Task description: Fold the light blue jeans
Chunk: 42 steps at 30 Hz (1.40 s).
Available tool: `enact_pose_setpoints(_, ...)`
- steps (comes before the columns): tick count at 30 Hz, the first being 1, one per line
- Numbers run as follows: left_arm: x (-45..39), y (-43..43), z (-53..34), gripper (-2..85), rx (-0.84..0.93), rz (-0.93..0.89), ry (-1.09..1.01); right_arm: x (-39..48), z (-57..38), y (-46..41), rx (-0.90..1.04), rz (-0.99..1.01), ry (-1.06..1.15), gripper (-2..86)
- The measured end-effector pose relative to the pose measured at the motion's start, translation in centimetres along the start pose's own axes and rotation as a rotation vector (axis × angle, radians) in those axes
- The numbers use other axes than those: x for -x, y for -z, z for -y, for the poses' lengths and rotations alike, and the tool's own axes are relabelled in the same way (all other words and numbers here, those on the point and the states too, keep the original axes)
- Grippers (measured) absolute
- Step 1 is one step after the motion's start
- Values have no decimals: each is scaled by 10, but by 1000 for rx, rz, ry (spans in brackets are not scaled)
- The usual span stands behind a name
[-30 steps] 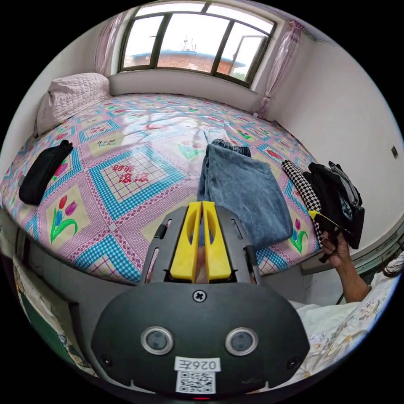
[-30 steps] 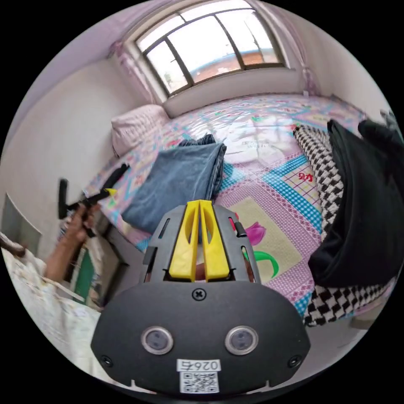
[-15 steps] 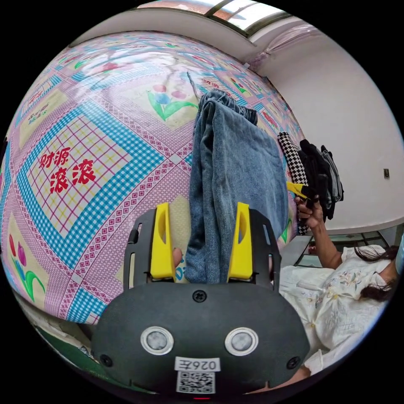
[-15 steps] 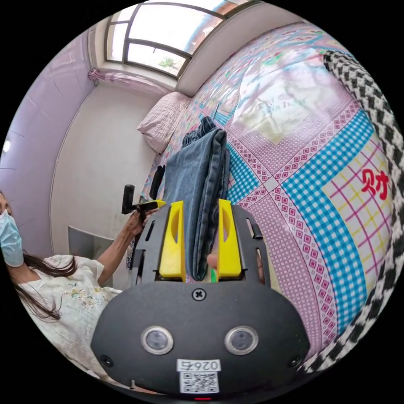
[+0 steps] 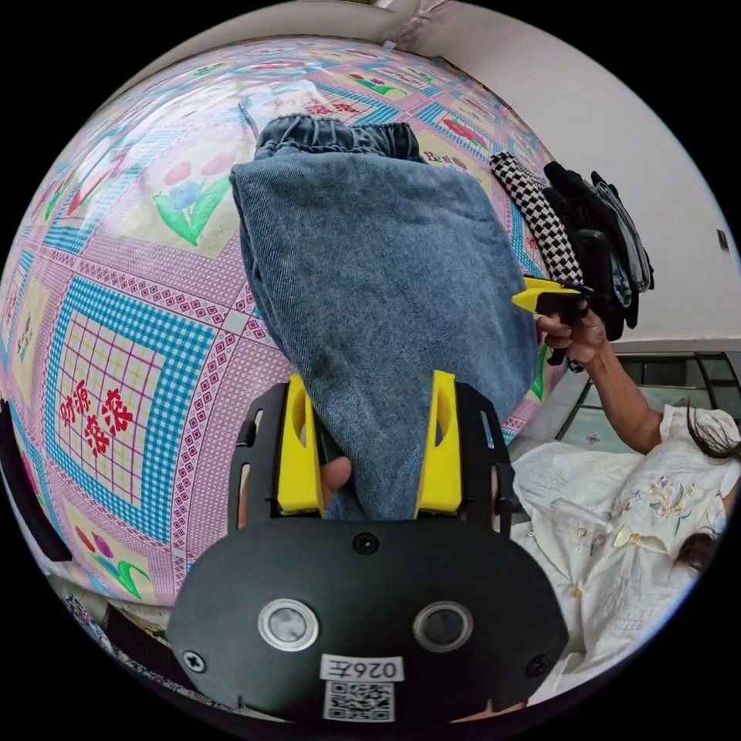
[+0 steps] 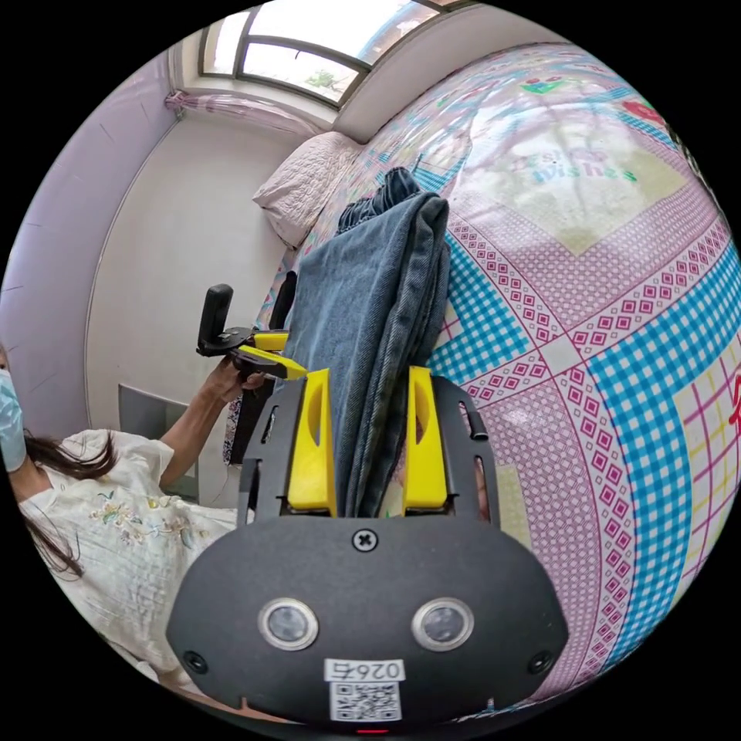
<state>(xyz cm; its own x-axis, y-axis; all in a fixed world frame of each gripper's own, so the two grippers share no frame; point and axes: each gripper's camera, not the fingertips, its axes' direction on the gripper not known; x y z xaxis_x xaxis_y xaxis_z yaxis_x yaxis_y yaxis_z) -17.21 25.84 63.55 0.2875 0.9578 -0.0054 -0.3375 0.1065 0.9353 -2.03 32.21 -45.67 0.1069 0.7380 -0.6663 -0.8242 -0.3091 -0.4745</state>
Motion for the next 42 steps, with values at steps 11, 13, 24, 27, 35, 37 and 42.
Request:
enact_pose_setpoints(11,54,5,6,154,-35,-208,69,1,-16,-11,-134,-29,-173,68)
enact_pose_setpoints(13,49,3,13,140,-26,-179,21,6,-11,-26,-135,-39,-179,60)
enact_pose_setpoints(24,64,-4,3,76,-150,-244,0,95,18,-119,17,-481,-23,9)
enact_pose_setpoints(27,56,-1,-21,73,-234,-211,30,186,4,-187,64,-895,233,5)
enact_pose_setpoints(35,60,3,-62,71,-331,-347,67,283,-61,-286,38,-1128,593,5)
enact_pose_setpoints(37,63,-5,-65,72,-305,-348,112,269,-59,-286,35,-1076,542,9)
enact_pose_setpoints(42,65,-15,-64,73,-269,-313,125,192,-41,-257,2,-821,246,51)
